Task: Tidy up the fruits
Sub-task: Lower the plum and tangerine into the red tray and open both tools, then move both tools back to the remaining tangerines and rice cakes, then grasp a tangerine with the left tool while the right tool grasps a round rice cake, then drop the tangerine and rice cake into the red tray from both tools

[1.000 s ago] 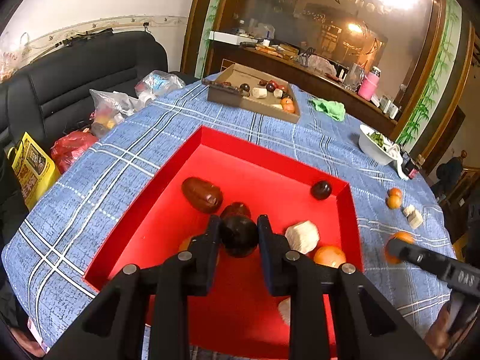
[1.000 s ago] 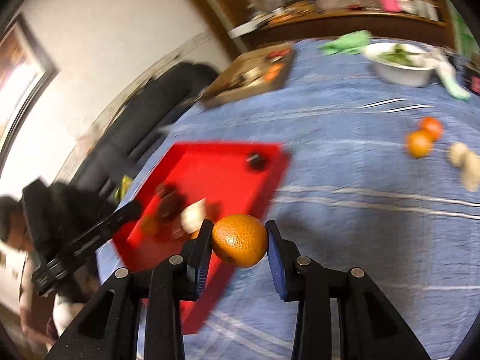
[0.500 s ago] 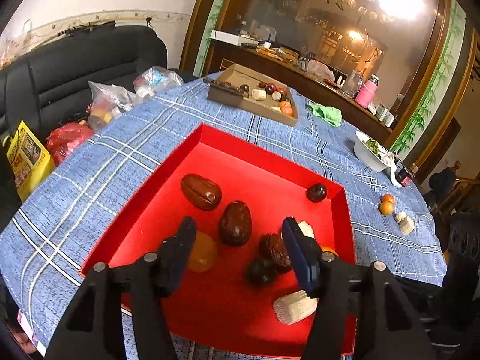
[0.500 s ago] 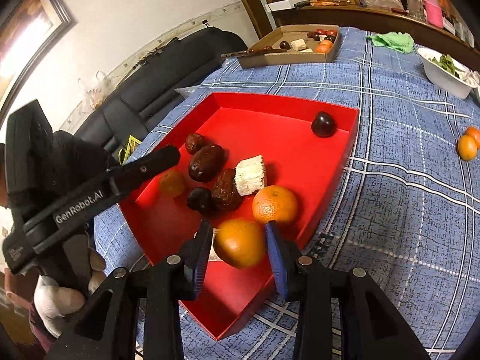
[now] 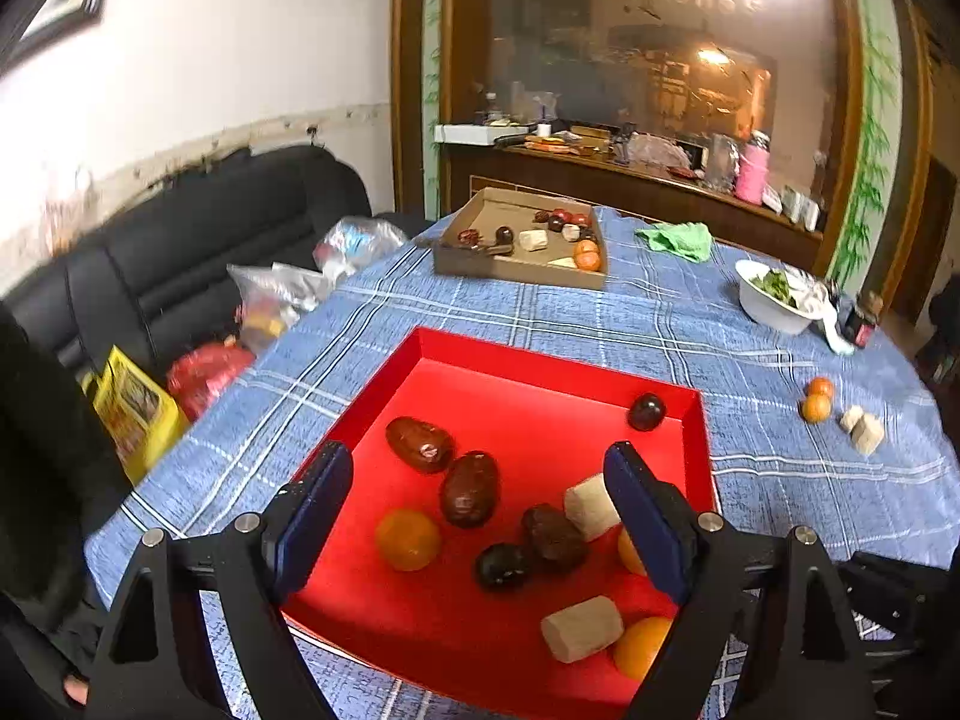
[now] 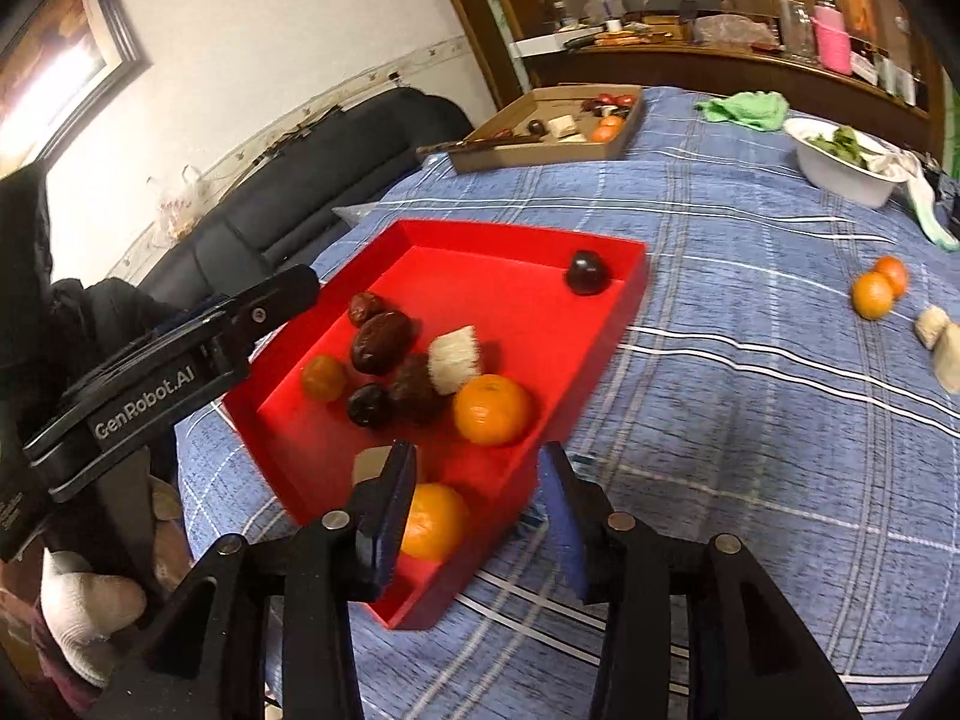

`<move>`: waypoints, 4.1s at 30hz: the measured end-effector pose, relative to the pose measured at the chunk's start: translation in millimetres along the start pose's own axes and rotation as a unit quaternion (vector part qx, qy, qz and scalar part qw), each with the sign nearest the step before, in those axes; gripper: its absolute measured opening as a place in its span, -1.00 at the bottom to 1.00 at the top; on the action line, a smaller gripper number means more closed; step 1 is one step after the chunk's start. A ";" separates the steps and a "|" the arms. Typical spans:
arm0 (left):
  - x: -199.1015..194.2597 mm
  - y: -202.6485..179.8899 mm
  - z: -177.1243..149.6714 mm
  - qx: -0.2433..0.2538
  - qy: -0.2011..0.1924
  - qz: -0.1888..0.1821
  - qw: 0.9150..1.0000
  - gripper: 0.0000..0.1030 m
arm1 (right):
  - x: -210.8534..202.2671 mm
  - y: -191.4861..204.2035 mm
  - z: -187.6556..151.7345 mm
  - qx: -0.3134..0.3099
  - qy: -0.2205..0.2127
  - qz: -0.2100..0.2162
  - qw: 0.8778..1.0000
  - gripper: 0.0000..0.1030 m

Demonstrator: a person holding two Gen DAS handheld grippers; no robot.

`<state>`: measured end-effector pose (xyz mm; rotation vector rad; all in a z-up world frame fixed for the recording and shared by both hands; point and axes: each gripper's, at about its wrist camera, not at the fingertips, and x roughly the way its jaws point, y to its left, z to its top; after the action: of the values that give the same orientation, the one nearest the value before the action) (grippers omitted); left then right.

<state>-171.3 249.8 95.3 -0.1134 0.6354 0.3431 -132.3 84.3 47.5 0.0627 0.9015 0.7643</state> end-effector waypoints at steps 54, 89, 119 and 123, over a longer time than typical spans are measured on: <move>120.0 -217.7 33.9 0.084 0.137 -0.216 0.963 0.64 | -45.4 -242.5 36.5 0.123 -0.044 -0.224 0.966 0.02; 129.4 -261.1 31.6 0.137 0.126 -0.252 0.950 -0.41 | -67.3 -256.7 28.9 0.151 -0.069 -0.214 0.962 -0.31; 58.0 49.2 -6.5 -0.093 0.079 -0.083 0.989 -0.06 | 57.1 -5.9 66.0 -0.020 0.015 -0.054 0.998 -0.26; 48.1 49.3 -2.7 -0.090 0.064 -0.087 0.990 0.16 | 62.5 7.7 74.0 -0.041 0.012 -0.058 0.997 -0.26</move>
<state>-153.9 308.9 64.3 -0.3649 0.7161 0.2249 -59.3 147.9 54.6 -0.0704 0.8879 0.6952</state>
